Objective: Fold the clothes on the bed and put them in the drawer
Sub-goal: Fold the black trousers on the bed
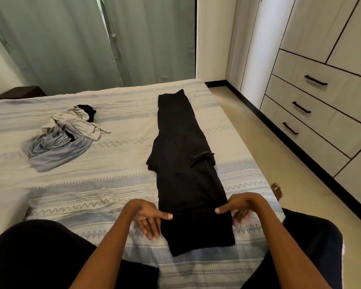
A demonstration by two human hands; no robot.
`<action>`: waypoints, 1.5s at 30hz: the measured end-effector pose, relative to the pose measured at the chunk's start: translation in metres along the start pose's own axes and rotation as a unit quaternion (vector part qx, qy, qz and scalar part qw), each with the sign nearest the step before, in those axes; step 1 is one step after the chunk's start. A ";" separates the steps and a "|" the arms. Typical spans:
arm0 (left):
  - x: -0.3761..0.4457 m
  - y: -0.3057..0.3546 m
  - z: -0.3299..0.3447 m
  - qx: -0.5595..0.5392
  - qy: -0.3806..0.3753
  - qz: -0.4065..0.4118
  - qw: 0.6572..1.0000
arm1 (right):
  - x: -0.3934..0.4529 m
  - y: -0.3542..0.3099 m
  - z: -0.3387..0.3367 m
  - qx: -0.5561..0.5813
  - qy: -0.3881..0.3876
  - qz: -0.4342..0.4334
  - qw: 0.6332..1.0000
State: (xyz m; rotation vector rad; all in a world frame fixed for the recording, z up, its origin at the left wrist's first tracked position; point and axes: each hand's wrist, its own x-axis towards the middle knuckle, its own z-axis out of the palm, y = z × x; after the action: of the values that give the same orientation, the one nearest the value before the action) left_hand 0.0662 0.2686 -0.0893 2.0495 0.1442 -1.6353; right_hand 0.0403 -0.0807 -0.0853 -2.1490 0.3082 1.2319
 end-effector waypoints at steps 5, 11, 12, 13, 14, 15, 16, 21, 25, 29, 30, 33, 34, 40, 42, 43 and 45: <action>0.014 0.004 -0.050 -0.161 0.267 0.087 0.946 | 0.035 -0.033 -0.020 0.165 0.329 -0.087 0.926; 0.042 0.026 -0.111 -0.281 0.419 0.169 0.846 | 0.068 -0.094 -0.053 0.261 0.325 -0.128 0.900; 0.045 0.030 -0.117 -0.264 0.428 0.163 0.849 | 0.074 -0.098 -0.058 0.265 0.318 -0.131 0.901; 0.049 0.037 -0.123 -0.243 0.436 0.158 0.852 | 0.080 -0.102 -0.064 0.273 0.308 -0.131 0.902; 0.050 0.044 -0.125 -0.227 0.443 0.156 0.853 | 0.084 -0.103 -0.068 0.282 0.297 -0.129 0.903; 0.052 0.050 -0.128 -0.213 0.446 0.151 0.856 | 0.090 -0.104 -0.071 0.289 0.290 -0.121 0.904; 0.056 0.056 -0.134 -0.206 0.450 0.144 0.857 | 0.098 -0.106 -0.076 0.287 0.289 -0.108 0.907; 0.082 0.061 -0.158 -0.282 0.427 0.112 0.852 | 0.135 -0.112 -0.095 0.217 0.286 -0.054 0.932; 0.082 0.057 -0.169 -0.304 0.440 0.107 0.838 | 0.141 -0.115 -0.109 0.220 0.299 -0.061 0.927; 0.076 0.048 -0.160 -0.296 0.457 0.112 0.831 | 0.136 -0.115 -0.105 0.156 0.307 -0.033 0.938; 0.074 0.047 -0.157 -0.271 0.461 0.106 0.839 | 0.139 -0.113 -0.105 0.142 0.301 -0.022 0.943; 0.069 0.043 -0.159 -0.204 0.441 0.089 0.870 | 0.146 -0.111 -0.115 0.098 0.271 0.002 0.958; 0.068 0.040 -0.162 -0.199 0.434 0.096 0.873 | 0.146 -0.112 -0.119 0.089 0.265 -0.003 0.960; 0.069 0.040 -0.149 -0.293 0.417 0.202 0.837 | 0.150 -0.127 -0.127 0.158 0.273 -0.087 0.945; 0.077 0.040 -0.150 -0.213 0.484 0.160 0.834 | 0.157 -0.130 -0.131 0.136 0.278 -0.095 0.946; 0.079 0.038 -0.152 -0.156 0.516 0.121 0.834 | 0.158 -0.130 -0.133 0.117 0.285 -0.089 0.947; 0.077 0.035 -0.155 -0.042 0.546 0.038 0.836 | 0.158 -0.128 -0.137 0.087 0.296 -0.066 0.949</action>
State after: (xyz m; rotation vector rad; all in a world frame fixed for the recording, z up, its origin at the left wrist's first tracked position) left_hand 0.2371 0.2906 -0.1281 2.6051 0.4930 -0.2164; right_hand 0.2812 -0.0508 -0.1158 -2.2946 0.4932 0.4398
